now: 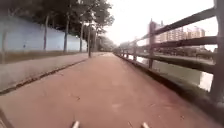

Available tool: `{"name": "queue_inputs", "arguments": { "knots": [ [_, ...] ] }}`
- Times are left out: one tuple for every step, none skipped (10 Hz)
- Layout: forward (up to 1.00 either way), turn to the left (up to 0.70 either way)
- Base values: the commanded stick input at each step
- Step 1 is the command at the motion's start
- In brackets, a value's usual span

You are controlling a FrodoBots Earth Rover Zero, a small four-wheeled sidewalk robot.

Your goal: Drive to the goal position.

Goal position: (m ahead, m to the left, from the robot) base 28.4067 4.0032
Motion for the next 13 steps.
{"name": "queue_inputs", "arguments": {
  "knots": [
    [0.7,0.0],
    [0.7,0.0],
    [0.7,0.0],
    [0.7,0.0],
    [0.7,0.0],
    [0.7,0.0],
    [0.7,0.0],
    [0.7,0.0],
    [0.7,0.0],
    [0.7,0.0],
    [0.7,0.0],
    [0.7,0.0],
    [0.7,0.0]
  ]
}}
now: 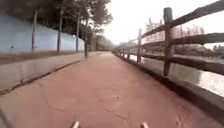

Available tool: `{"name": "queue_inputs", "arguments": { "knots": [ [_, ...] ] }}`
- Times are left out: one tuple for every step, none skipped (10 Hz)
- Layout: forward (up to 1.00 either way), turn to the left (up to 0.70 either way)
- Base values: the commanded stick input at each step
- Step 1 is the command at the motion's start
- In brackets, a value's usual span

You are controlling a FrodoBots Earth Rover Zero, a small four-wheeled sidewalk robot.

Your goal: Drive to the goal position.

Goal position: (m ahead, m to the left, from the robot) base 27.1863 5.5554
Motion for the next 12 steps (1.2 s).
{"name": "queue_inputs", "arguments": {
  "knots": [
    [0.7,0.0],
    [0.7,0.0],
    [0.7,0.0],
    [0.7,0.0],
    [0.7,0.0],
    [0.7,0.0],
    [0.7,0.0],
    [0.7,0.0],
    [0.7,0.0],
    [0.7,0.0],
    [0.7,0.0],
    [0.7,0.0]
  ]
}}
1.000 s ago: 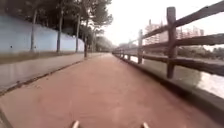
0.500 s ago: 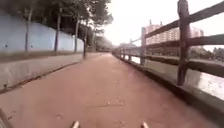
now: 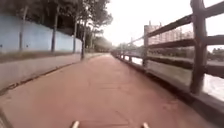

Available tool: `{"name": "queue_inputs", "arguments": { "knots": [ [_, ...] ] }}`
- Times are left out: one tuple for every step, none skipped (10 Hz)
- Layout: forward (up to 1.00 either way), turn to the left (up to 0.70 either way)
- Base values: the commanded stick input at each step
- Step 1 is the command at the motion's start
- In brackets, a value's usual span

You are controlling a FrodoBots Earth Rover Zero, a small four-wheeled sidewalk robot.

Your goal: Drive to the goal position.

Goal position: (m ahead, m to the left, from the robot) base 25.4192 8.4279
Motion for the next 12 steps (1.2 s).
{"name": "queue_inputs", "arguments": {
  "knots": [
    [0.7,0.0],
    [0.7,0.0],
    [0.7,0.0],
    [0.7,0.0],
    [0.7,0.0],
    [0.7,0.0],
    [0.7,0.0],
    [0.7,0.0],
    [0.7,0.05],
    [0.7,0.21],
    [0.7,0.27],
    [0.7,0.14]
  ]
}}
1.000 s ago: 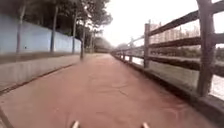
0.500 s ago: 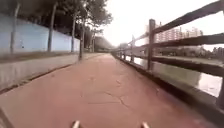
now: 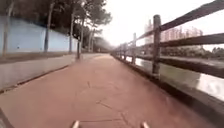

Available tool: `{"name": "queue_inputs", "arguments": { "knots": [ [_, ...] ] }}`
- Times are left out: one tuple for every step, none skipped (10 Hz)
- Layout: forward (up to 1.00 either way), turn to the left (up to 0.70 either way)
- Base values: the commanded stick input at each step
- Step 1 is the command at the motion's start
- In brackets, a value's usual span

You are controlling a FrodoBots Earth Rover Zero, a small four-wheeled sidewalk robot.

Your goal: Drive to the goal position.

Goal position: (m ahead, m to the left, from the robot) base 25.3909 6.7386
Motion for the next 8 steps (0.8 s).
{"name": "queue_inputs", "arguments": {
  "knots": [
    [0.7,0.0],
    [0.7,0.0],
    [0.7,0.0],
    [0.7,0.0],
    [0.7,0.0],
    [0.7,0.0],
    [0.7,0.0],
    [0.7,0.0]
  ]
}}
